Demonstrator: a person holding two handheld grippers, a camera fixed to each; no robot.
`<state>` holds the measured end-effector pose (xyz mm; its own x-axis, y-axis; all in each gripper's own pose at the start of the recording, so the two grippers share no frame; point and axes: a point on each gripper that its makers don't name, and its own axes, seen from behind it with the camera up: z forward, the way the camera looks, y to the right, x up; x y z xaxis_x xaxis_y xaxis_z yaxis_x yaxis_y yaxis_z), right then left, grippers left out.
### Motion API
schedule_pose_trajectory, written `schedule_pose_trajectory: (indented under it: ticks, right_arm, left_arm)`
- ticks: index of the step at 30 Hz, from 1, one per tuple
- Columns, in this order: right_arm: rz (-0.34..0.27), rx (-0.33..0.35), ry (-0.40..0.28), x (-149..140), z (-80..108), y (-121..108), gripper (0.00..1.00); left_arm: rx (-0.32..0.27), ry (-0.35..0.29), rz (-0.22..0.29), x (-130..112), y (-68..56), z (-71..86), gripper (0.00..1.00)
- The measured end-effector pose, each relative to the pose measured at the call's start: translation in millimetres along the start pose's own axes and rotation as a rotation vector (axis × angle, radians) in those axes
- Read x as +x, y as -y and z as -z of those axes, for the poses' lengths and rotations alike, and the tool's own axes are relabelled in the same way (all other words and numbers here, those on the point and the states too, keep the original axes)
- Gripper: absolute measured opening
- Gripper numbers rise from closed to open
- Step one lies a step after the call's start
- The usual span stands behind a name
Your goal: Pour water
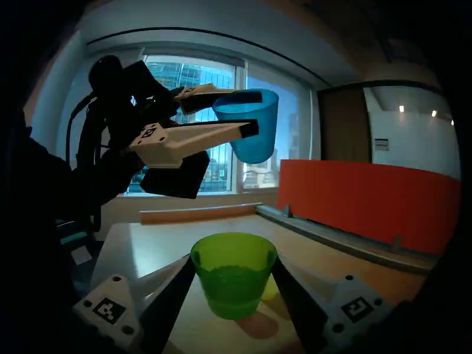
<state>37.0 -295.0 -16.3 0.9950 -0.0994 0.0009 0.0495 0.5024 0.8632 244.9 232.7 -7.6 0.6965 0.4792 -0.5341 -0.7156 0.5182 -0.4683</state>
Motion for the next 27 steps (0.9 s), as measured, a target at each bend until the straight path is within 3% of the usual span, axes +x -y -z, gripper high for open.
schedule_pose_trajectory:
  ticks: [11, 27]
  right_arm:
    - [0.005, -0.003, -0.007, 3.5, 2.6, 2.8, 0.91]
    - [0.012, -0.006, -0.02, 14.3, 1.0, 10.5, 0.9]
  left_arm:
    - [0.007, -0.001, 0.275, -10.5, 18.7, -1.3, 0.88]
    - [-0.035, 0.002, 0.615, -31.1, 23.8, -11.8, 0.88]
